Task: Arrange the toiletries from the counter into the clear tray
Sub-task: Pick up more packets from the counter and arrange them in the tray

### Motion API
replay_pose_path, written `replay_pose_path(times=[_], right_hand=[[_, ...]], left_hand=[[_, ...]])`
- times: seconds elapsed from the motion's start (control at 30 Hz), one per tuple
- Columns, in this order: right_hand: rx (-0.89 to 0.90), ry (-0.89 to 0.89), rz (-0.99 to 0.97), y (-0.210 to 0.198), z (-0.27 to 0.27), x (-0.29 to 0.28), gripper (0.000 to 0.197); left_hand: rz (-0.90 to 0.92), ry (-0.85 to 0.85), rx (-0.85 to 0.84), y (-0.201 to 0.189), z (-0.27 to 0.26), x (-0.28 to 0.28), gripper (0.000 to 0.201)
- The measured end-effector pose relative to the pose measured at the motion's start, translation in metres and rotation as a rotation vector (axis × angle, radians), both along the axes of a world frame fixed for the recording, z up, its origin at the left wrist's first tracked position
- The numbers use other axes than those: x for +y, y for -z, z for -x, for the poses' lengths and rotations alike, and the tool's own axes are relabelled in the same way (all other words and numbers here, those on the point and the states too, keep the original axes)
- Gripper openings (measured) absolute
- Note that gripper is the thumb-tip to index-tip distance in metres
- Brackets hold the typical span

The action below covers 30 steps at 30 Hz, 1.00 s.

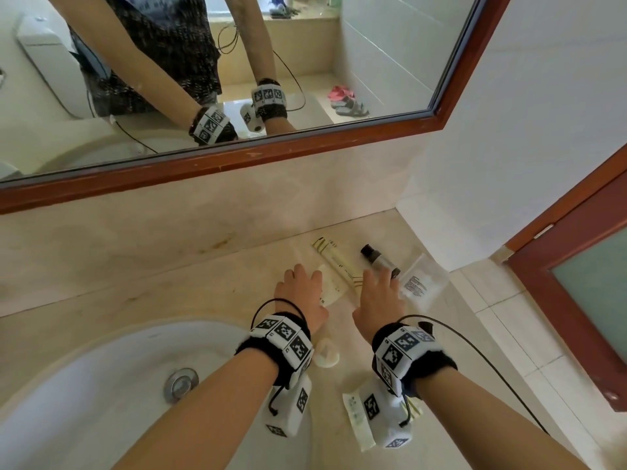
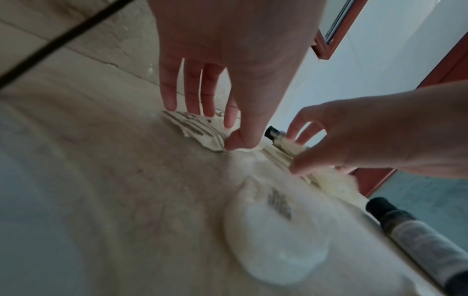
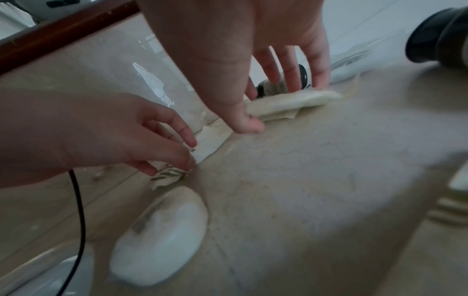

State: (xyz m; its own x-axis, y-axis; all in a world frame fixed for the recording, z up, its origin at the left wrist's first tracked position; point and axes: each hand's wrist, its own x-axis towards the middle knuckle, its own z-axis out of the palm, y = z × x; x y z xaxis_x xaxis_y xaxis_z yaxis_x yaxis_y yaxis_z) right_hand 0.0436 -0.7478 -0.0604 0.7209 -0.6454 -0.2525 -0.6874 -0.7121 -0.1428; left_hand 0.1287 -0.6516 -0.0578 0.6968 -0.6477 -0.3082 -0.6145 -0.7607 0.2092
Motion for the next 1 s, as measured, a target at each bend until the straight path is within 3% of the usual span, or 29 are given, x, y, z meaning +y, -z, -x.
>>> replay_pose_path(times=[0.3,0.63,1.0], right_hand=[[-0.032,-0.143,0.068,-0.011,-0.006,0.011,0.051],[-0.063,-0.413,0.106,-0.040,-0.031,0.090,0.052],[-0.060,-1.041,0.003,-0.049,-0.061,0.245,0.048]], left_hand=[[0.024,-0.058,0.009,-0.007,-0.004,0.035,0.040],[0.113,-0.198,-0.045,-0.035,-0.003,0.133,0.035],[0.028,-0.428,-0.013,-0.036,0.034,0.312,0.037]])
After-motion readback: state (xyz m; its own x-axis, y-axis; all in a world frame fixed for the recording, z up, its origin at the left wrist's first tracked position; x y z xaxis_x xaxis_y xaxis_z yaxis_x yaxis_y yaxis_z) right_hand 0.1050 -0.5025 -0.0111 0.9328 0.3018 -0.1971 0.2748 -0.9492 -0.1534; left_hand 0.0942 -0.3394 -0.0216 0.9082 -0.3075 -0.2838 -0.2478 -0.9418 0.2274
